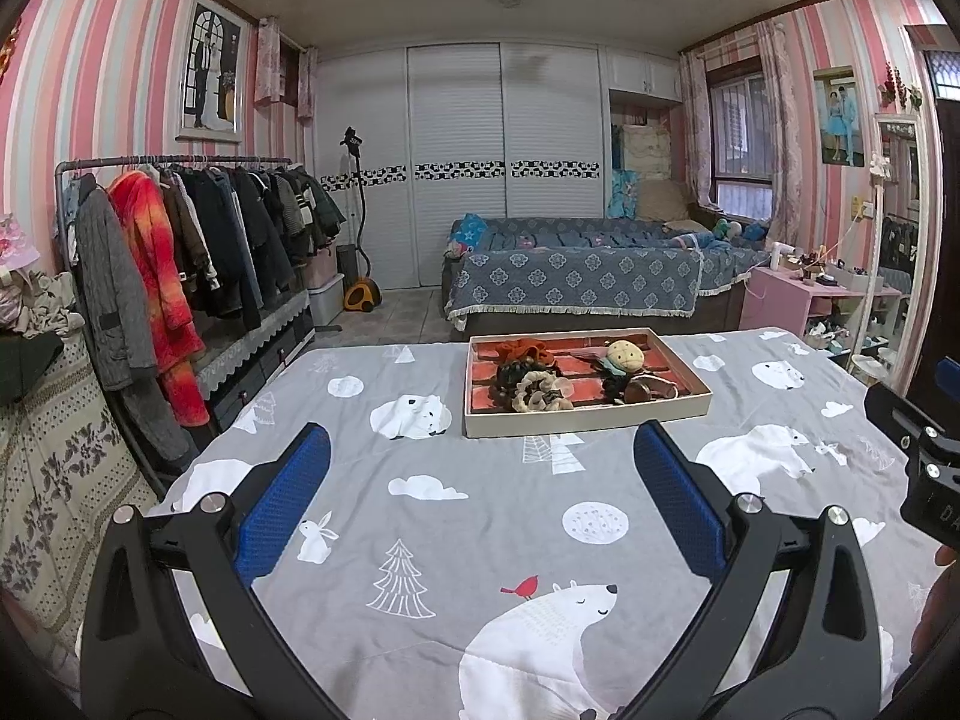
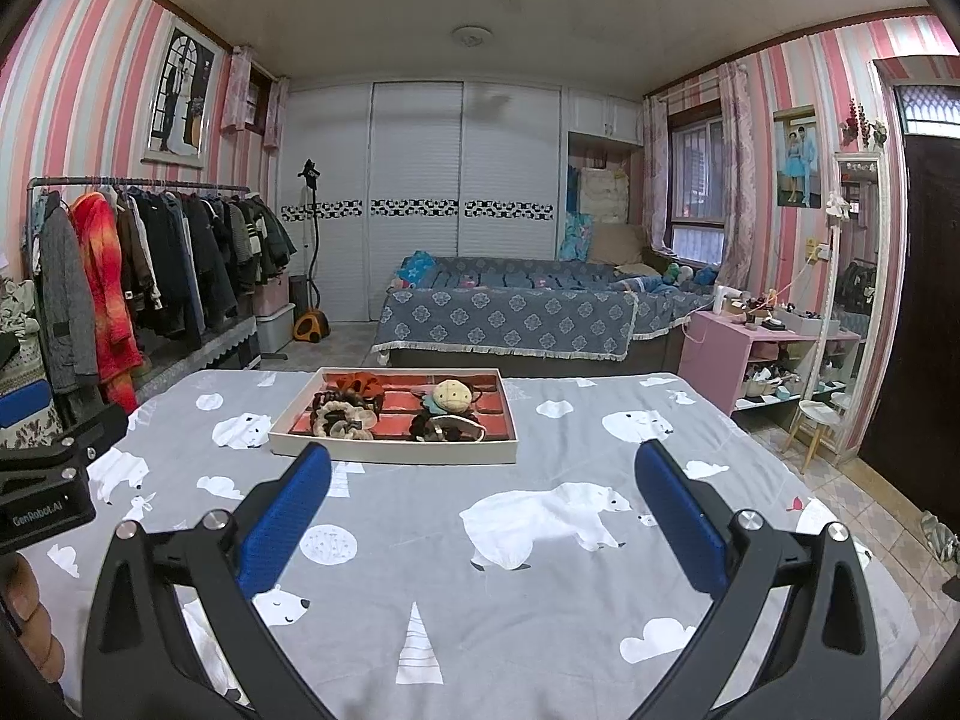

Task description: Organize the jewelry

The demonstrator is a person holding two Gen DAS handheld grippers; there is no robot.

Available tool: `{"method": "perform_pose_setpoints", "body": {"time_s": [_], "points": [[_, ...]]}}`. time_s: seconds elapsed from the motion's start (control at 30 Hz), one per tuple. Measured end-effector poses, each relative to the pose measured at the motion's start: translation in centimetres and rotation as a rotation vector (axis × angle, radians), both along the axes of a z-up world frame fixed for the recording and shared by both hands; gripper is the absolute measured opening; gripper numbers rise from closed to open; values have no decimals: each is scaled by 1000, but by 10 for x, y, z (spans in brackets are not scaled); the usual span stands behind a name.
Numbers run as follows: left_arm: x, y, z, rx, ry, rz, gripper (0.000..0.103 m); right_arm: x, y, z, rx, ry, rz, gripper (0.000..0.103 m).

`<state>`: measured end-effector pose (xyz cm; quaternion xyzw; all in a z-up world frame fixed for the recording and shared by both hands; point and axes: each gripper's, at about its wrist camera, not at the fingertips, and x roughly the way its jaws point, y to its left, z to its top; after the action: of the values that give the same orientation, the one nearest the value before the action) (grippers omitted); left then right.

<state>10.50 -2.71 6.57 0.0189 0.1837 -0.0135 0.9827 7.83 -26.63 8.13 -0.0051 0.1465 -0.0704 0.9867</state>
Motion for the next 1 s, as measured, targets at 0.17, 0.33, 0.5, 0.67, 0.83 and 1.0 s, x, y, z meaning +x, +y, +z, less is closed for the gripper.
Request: {"method": "perform_pose_setpoints", "body": {"time_s": [0.17, 0.33, 0.5, 0.67, 0.83, 1.0], "points": [[0, -1, -2, 1, 3, -1, 98, 1, 1, -2, 2, 3, -4, 99], [-2, -1, -4, 5, 1, 5, 98, 2, 2, -3, 3, 5, -4, 99], [-2, -1, -4, 7, 1, 6, 98, 2, 2, -4, 4, 8, -5, 99], [-2, -2, -4, 15, 7, 16, 98, 4, 4, -6, 5, 16, -6, 99], [-2, 0, -6, 9, 14, 8, 98, 4, 3, -8, 7, 20, -7, 99], [-2, 1, -6, 4, 17, 7, 98, 3, 4, -11, 10, 26, -5, 99]]}}
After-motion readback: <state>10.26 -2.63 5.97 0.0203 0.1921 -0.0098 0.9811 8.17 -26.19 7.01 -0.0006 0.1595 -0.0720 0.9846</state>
